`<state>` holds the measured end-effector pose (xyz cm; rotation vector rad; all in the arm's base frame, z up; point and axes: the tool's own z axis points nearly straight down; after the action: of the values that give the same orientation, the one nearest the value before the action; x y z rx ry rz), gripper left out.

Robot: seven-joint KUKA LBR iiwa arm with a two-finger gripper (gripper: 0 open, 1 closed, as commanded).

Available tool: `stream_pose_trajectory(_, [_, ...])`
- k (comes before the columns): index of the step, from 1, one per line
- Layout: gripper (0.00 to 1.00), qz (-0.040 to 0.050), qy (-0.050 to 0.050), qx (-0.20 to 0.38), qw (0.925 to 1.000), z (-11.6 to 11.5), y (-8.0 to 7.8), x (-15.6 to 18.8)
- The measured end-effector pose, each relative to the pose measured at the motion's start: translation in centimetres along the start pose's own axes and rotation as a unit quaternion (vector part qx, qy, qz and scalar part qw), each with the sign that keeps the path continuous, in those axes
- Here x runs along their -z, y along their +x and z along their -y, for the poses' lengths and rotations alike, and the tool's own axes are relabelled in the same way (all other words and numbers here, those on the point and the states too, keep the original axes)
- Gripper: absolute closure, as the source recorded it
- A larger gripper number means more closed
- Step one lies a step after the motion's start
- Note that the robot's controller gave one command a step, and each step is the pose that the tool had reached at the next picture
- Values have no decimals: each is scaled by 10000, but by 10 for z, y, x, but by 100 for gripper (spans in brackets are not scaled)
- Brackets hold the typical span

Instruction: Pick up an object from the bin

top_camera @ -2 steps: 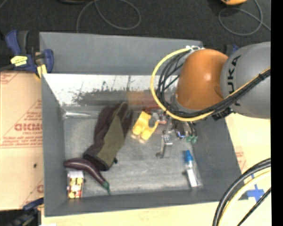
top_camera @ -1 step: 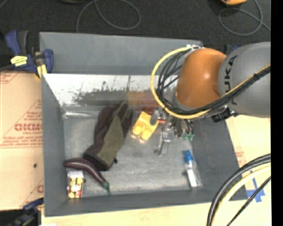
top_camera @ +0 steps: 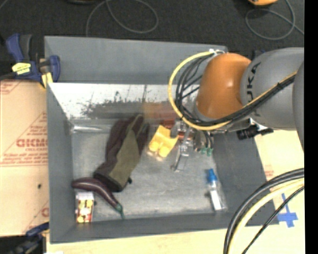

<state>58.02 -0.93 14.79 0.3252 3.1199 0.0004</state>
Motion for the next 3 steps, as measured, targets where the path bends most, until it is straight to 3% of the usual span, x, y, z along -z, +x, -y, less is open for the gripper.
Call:
stream_pose_trajectory(1, [0, 18, 4, 715, 9974, -4, -6, -6])
stream_pose_trajectory(2, [0, 43, -10, 338, 9994, -11, -18, -20])
stream_pose_trajectory(3, [0, 56, -14, -423, 9991, -19, -38, -39])
